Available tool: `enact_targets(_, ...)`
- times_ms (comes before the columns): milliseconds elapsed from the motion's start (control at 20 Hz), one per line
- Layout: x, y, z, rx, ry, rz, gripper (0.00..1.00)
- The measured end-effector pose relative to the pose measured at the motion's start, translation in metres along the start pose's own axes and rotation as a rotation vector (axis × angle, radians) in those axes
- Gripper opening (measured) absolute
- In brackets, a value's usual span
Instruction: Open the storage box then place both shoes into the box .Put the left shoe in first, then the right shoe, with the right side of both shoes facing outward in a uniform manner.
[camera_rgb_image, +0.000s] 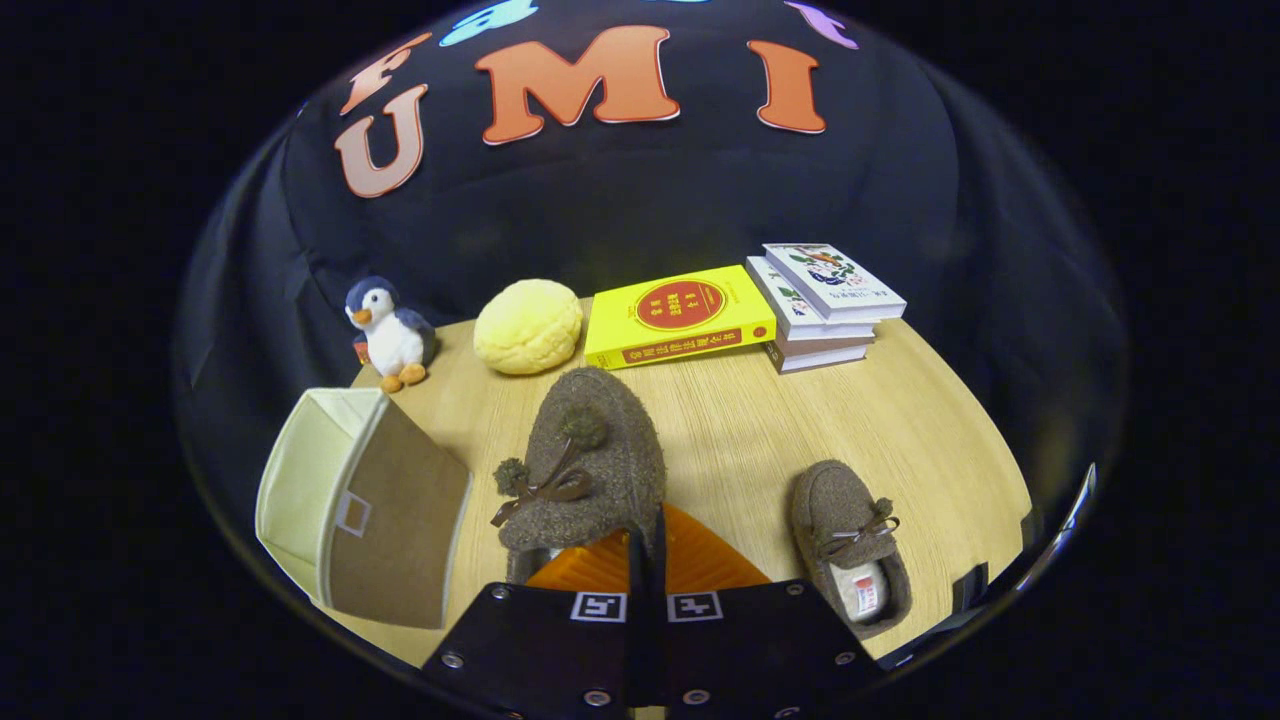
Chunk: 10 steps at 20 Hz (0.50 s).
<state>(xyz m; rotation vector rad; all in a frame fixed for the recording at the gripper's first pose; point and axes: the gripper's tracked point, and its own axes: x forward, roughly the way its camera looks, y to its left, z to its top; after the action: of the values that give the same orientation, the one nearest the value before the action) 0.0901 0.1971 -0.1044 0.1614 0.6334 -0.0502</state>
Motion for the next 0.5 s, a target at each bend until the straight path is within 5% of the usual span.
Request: enact_targets(500, -0.061, 0.158, 0.049, 0.091, -0.135, 0.0, 0.01)
